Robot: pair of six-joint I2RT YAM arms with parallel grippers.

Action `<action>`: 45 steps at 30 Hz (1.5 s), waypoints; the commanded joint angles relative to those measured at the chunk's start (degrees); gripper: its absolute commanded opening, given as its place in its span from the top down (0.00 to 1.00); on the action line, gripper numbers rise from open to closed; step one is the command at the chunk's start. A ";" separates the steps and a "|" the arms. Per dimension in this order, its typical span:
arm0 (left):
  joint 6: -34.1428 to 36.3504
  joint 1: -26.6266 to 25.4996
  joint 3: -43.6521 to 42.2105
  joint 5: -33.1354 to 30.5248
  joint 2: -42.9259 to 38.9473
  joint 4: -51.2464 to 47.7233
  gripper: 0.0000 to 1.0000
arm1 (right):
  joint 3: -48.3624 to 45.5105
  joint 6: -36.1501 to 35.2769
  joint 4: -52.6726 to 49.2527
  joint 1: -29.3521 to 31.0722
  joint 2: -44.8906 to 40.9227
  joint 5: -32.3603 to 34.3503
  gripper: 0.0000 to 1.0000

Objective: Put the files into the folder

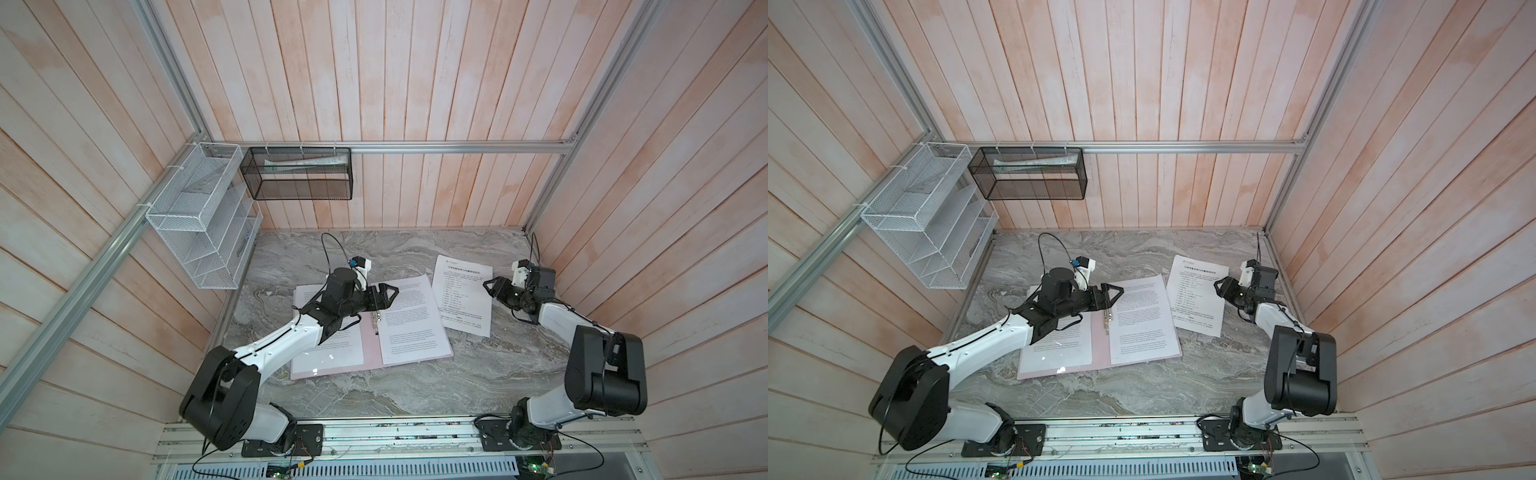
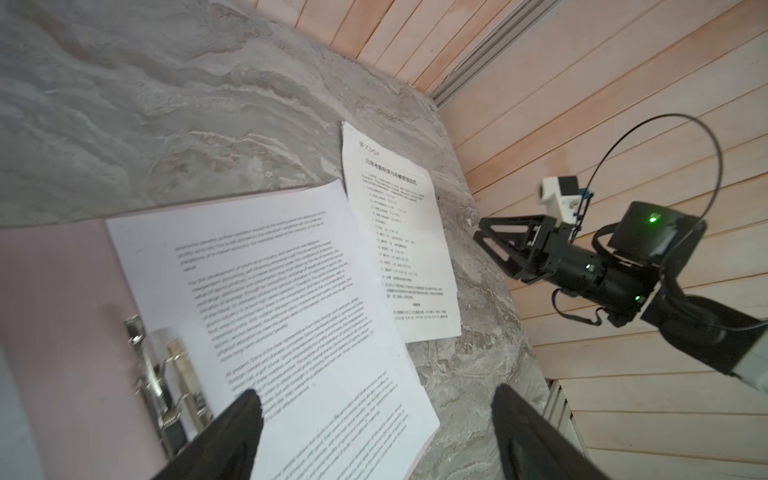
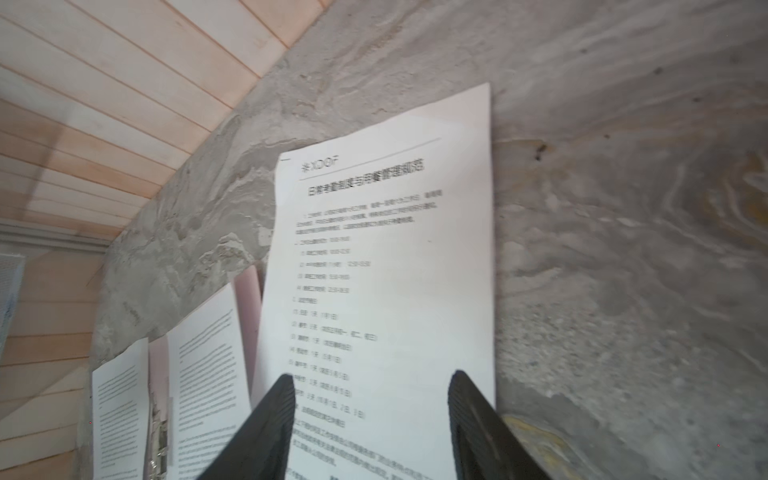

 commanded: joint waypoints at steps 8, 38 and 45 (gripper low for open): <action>-1.18 -1.01 11.25 8.72 18.61 8.61 0.14 | -0.46 2.31 8.32 -6.38 8.32 -9.15 0.51; -5.17 -0.23 13.76 11.33 32.70 15.45 0.17 | 1.52 8.65 16.22 -7.66 24.15 -30.41 0.59; -4.50 0.55 13.57 11.70 30.62 14.12 0.17 | 2.73 9.14 16.56 -5.94 25.88 -30.92 0.71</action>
